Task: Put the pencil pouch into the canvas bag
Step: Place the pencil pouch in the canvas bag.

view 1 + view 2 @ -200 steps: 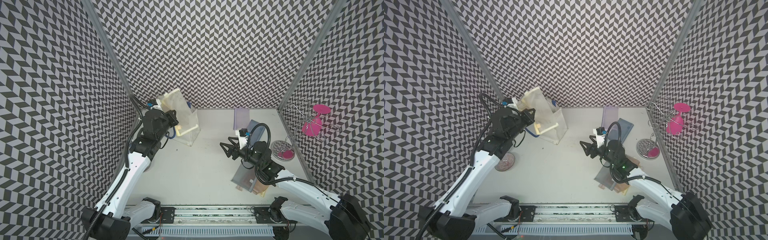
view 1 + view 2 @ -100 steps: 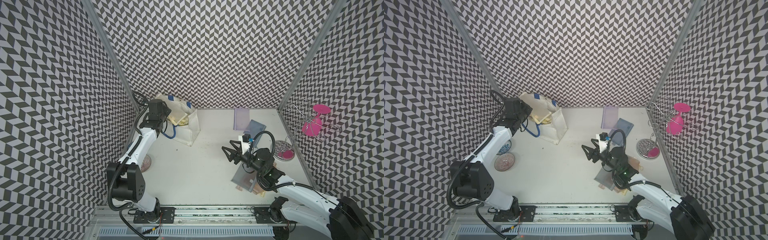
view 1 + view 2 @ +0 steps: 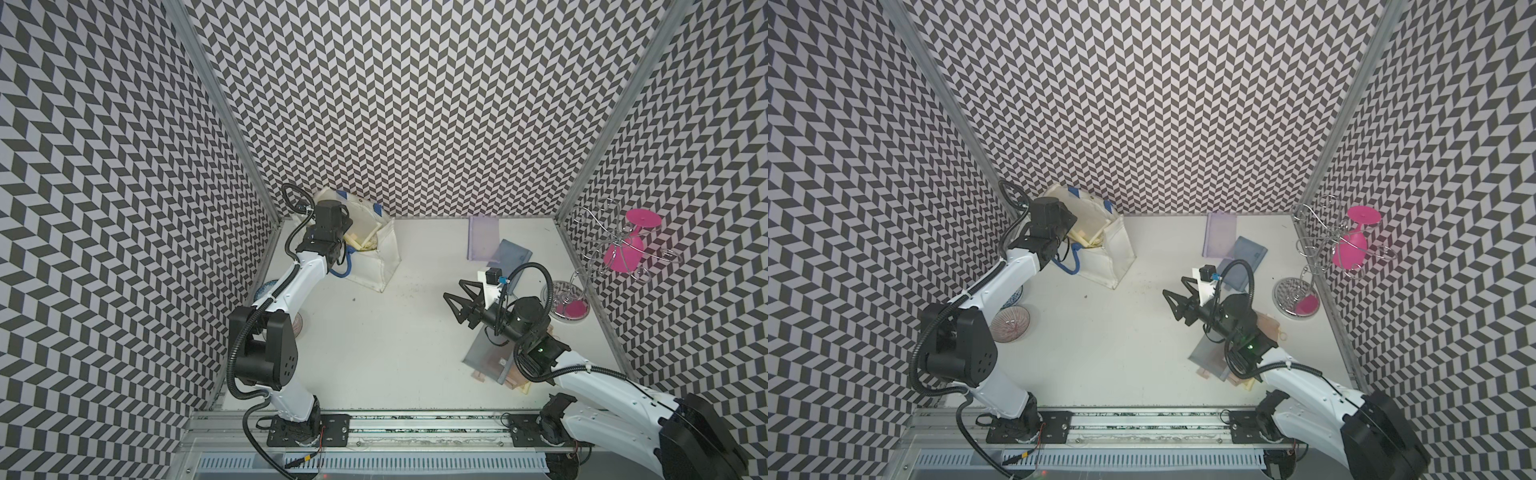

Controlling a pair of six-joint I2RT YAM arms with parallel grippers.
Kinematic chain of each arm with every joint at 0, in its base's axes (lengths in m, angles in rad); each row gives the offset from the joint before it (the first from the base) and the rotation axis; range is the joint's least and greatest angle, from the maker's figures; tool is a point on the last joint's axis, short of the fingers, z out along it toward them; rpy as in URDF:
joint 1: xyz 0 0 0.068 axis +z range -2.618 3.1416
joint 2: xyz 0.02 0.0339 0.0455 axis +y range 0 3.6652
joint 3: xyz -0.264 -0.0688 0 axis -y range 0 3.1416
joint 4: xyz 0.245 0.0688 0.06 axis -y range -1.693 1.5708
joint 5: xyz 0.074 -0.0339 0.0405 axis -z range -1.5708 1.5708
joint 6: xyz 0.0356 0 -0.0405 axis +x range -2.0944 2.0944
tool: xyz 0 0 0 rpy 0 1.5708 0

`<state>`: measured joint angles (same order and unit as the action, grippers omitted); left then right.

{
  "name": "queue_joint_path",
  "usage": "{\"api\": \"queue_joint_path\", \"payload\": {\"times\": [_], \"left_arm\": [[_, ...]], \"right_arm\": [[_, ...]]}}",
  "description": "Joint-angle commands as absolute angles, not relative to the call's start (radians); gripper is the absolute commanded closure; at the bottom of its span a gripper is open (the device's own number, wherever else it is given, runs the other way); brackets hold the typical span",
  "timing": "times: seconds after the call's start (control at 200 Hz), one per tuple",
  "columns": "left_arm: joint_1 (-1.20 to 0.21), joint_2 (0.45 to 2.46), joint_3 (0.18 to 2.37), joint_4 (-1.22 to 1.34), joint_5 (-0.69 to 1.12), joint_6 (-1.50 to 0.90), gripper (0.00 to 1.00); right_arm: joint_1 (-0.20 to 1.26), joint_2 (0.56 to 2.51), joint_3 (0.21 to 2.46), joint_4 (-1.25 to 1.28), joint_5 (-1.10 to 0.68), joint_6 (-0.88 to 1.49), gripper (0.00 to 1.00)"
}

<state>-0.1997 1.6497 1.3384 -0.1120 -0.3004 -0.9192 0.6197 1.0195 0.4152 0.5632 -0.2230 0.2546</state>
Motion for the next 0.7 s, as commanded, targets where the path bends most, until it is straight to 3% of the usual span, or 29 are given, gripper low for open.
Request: {"api": "queue_joint_path", "payload": {"times": [0.0,0.05,0.12,0.3,0.416,0.551,0.696], "left_arm": [[-0.213,1.604,1.281,-0.058,-0.298,-0.911,0.77],[-0.213,1.598,1.272,-0.058,-0.283,-0.903,0.76],[-0.213,1.594,1.278,-0.077,-0.270,-0.883,0.67],[-0.213,1.555,1.264,-0.089,-0.246,-0.842,0.36],[-0.212,1.524,1.271,-0.096,-0.260,-0.799,0.22],[-0.209,1.496,1.310,-0.141,-0.283,-0.729,0.13],[-0.215,1.434,1.320,-0.184,-0.309,-0.645,0.12]], "right_arm": [[0.621,0.999,0.408,0.624,-0.227,0.257,0.27],[0.621,0.996,0.407,0.624,-0.224,0.257,0.27],[0.622,0.993,0.406,0.624,-0.224,0.256,0.27],[0.621,0.982,0.405,0.620,-0.216,0.253,0.27],[0.621,0.987,0.405,0.623,-0.218,0.253,0.27],[0.622,0.997,0.407,0.620,-0.216,0.253,0.27],[0.622,1.003,0.409,0.614,-0.203,0.256,0.27]]}}
